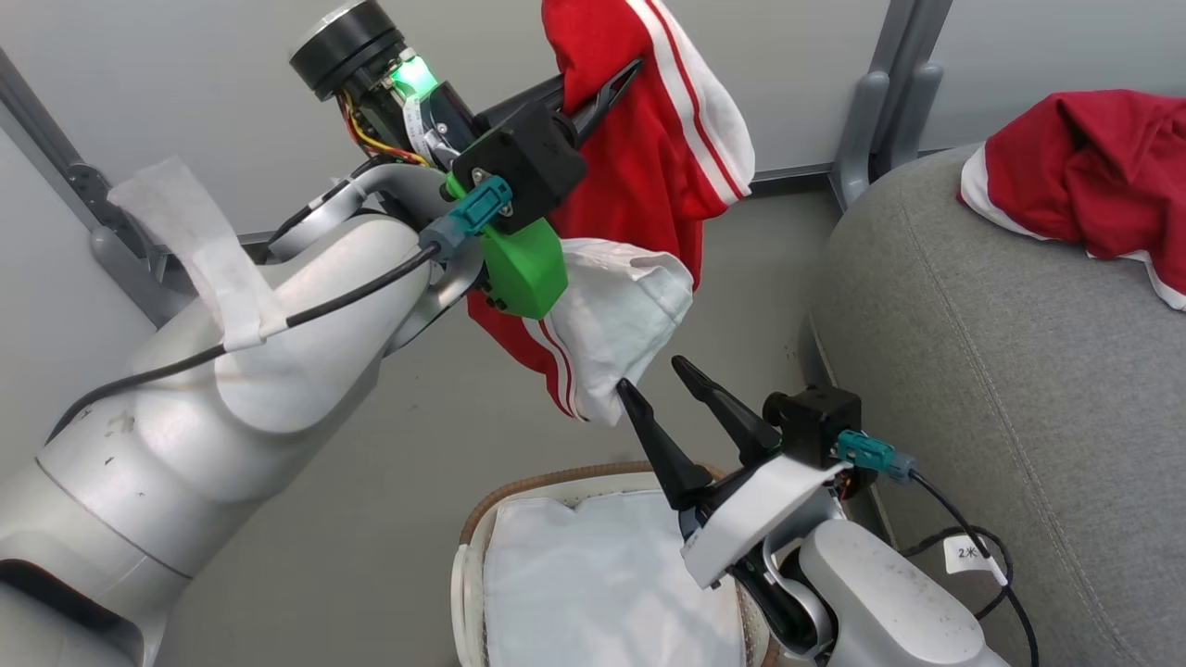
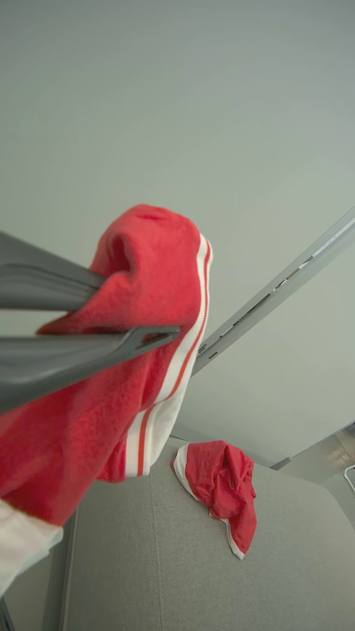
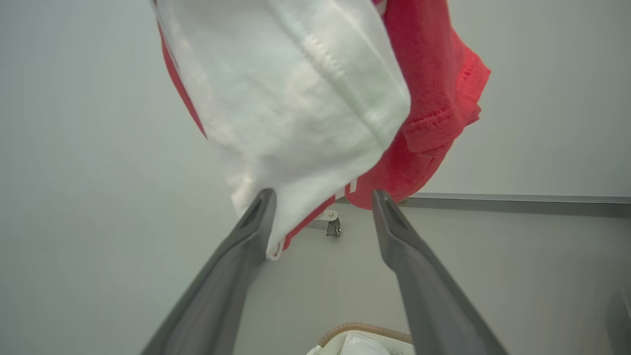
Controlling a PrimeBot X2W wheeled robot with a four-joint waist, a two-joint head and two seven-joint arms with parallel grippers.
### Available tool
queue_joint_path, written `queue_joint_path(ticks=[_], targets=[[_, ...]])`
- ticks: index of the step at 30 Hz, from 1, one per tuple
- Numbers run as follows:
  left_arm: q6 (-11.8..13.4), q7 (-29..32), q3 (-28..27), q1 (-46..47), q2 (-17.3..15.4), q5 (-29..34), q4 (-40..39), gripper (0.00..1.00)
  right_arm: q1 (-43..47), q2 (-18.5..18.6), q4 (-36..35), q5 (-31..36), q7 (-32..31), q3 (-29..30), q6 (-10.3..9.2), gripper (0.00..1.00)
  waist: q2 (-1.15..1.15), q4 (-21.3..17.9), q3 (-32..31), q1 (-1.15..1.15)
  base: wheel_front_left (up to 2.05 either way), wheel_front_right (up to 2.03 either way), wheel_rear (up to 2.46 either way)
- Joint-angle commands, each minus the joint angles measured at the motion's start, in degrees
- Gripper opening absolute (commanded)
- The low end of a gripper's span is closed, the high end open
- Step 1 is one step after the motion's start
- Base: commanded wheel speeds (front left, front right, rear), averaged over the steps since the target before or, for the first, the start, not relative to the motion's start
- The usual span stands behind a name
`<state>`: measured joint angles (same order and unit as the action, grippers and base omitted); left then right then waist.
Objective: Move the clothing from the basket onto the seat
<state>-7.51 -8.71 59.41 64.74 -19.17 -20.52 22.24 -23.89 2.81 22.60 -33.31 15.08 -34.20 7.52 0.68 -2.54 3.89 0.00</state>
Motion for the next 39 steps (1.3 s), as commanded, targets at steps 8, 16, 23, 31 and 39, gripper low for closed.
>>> queue_joint_path(ticks=[8, 16, 23, 31, 39], targets=[[0.19, -0.20, 0.84, 1.84, 1.14, -0.57, -1.36, 0.00, -4.12, 0.20, -0.61, -5.43, 0.12, -2.49, -0.06, 1.00, -0.68, 0.97, 0.04, 0.00, 0.00, 0.00, 0.00], [0.47, -0.44, 1.12, 1.48, 1.57, -1.31, -2.42, 0.00, -7.87, 0.20, -0.83, -4.08, 0.12, 1.02, -0.06, 1.00, -0.68, 1.28, -0.12, 0.00, 0.00, 0.00, 0.00], [0.73, -0.85, 1.38, -0.06, 1.93, -2.41, -2.53, 0.00, -9.61, 0.16, 0.74, -2.33, 0.12, 4.71, -0.06, 0.11, -0.68, 1.72, -0.41, 0.00, 0.00, 0.00, 0.00], [1.05, -0.73, 1.65, -1.66, 1.50, -3.51, -1.57, 0.00, -8.46, 0.16, -0.90, 0.36, 0.13, 6.47, -0.06, 0.00, -0.68, 2.07, -0.63, 0.00, 0.00, 0.00, 0.00], [1.60, -0.79, 0.62, -4.93, 0.50, -6.91, 1.50, 0.00, -7.17, 0.18, -3.56, 5.65, 0.13, 8.83, -0.06, 0.00, -0.68, 1.48, -0.83, 0.00, 0.00, 0.00, 0.00]])
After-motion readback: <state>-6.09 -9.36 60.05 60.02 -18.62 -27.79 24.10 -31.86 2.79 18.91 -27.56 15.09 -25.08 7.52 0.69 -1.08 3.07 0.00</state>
